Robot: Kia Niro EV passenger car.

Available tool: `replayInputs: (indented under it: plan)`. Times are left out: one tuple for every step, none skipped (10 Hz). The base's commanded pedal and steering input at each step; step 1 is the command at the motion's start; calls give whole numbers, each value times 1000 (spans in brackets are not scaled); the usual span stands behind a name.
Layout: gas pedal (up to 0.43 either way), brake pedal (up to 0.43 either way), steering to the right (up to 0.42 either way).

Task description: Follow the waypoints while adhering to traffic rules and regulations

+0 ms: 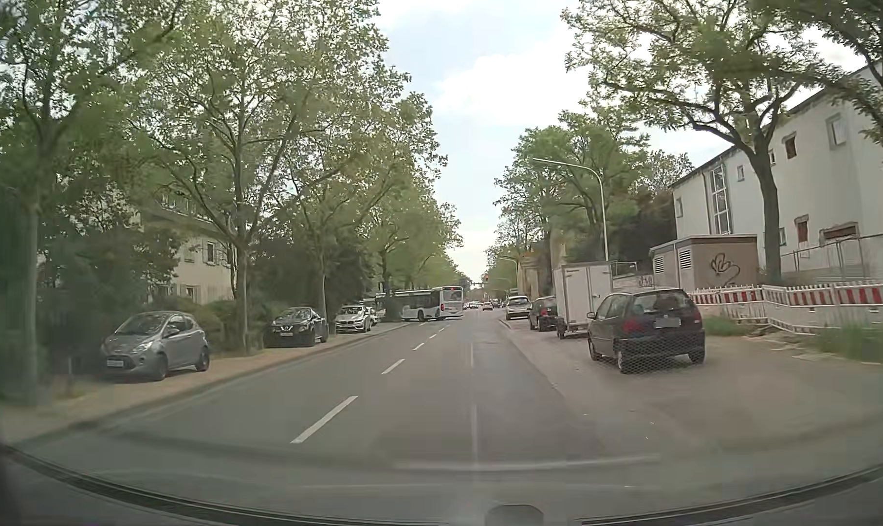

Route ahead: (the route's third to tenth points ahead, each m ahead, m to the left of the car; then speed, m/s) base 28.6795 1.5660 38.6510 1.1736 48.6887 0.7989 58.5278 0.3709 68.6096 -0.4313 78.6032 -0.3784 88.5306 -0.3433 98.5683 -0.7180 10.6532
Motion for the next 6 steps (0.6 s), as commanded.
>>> replayInputs:
  plan:
    - [20, 18, 0]
    - [28, 18, 0]
    - [39, 18, -1]
    - [67, 18, -1]
    - [67, 18, -1]
    - [67, 18, 0]
